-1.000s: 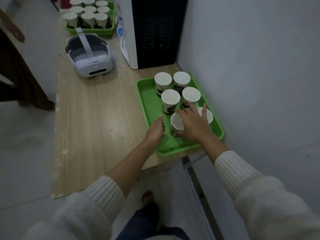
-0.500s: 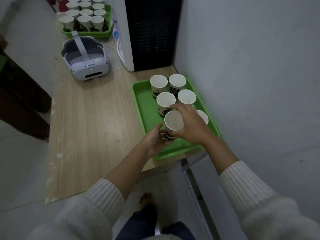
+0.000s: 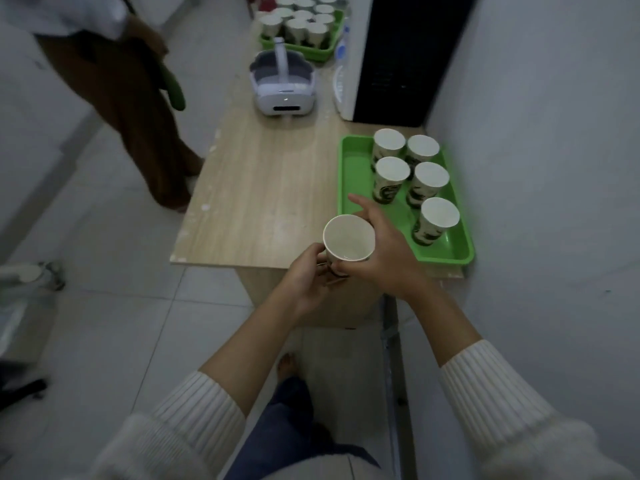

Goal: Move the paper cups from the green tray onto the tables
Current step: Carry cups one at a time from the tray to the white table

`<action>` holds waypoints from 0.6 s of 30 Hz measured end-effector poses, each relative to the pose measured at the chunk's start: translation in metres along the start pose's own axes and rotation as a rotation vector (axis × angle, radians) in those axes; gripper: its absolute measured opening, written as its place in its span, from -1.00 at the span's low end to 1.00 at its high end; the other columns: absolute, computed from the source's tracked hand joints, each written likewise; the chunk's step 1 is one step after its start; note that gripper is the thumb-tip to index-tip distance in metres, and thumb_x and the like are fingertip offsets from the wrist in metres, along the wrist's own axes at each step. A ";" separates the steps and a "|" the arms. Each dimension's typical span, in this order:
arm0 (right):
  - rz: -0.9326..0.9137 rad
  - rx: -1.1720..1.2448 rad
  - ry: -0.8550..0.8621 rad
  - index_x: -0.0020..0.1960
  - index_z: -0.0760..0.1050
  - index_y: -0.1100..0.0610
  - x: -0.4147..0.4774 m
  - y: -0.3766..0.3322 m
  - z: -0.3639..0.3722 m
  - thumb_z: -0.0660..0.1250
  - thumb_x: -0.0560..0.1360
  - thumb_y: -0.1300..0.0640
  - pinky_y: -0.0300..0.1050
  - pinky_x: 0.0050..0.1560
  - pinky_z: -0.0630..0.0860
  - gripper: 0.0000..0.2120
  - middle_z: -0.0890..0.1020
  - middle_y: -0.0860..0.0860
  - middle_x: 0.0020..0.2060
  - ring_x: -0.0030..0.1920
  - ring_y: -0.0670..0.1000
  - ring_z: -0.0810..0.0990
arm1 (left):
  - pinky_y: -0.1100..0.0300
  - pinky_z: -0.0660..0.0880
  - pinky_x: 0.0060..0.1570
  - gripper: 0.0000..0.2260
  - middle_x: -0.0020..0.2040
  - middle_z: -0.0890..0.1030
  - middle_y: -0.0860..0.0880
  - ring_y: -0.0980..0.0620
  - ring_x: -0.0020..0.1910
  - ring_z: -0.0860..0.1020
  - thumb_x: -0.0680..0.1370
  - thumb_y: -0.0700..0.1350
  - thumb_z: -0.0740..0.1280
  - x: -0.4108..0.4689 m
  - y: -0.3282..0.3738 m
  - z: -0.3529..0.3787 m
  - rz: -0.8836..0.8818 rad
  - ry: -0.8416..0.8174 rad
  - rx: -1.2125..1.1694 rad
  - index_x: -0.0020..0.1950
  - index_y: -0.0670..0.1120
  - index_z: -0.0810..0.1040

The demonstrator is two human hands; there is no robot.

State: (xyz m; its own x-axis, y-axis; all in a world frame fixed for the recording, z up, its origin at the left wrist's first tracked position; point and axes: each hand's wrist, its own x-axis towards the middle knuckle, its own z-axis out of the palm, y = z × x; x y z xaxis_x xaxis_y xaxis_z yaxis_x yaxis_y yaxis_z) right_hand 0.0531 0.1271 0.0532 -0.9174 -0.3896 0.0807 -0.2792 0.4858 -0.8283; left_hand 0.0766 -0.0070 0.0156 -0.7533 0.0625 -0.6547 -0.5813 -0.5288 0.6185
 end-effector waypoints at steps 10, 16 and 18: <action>-0.181 0.080 -0.425 0.40 0.22 -0.17 -0.044 -0.073 0.131 0.61 0.20 0.08 -0.14 0.12 0.50 -0.10 0.53 -0.07 0.13 0.14 -0.08 0.54 | 0.06 0.56 0.00 -0.81 -0.05 0.52 -0.14 -0.02 -0.18 0.52 0.55 -0.08 0.22 -0.109 -0.046 -0.139 0.127 0.291 -0.307 0.01 -0.09 0.59; -0.334 0.103 -0.686 0.41 0.22 -0.14 -0.081 -0.142 0.232 0.63 0.19 0.09 -0.15 0.15 0.49 -0.08 0.53 -0.09 0.11 0.13 -0.11 0.53 | 0.13 0.55 -0.13 -0.71 -0.14 0.54 -0.12 0.12 -0.53 0.55 0.58 -0.14 0.16 -0.203 -0.072 -0.233 0.271 0.447 -0.518 0.21 -0.19 0.54; -0.391 0.115 -0.770 0.41 0.22 -0.13 -0.099 -0.170 0.266 0.63 0.20 0.09 -0.33 0.11 0.43 -0.09 0.53 -0.11 0.11 0.13 -0.14 0.51 | 0.16 0.55 -0.16 -0.67 -0.09 0.56 -0.13 0.12 -0.52 0.56 0.58 -0.12 0.17 -0.240 -0.082 -0.265 0.319 0.496 -0.564 0.27 -0.21 0.52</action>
State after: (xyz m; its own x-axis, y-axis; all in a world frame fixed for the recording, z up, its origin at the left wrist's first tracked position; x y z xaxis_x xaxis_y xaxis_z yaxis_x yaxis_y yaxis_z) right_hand 0.2672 -0.1252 0.0387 -0.3036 -0.9528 0.0080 -0.4652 0.1409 -0.8739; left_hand 0.3863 -0.2032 0.0064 -0.5555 -0.4757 -0.6819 -0.0199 -0.8123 0.5829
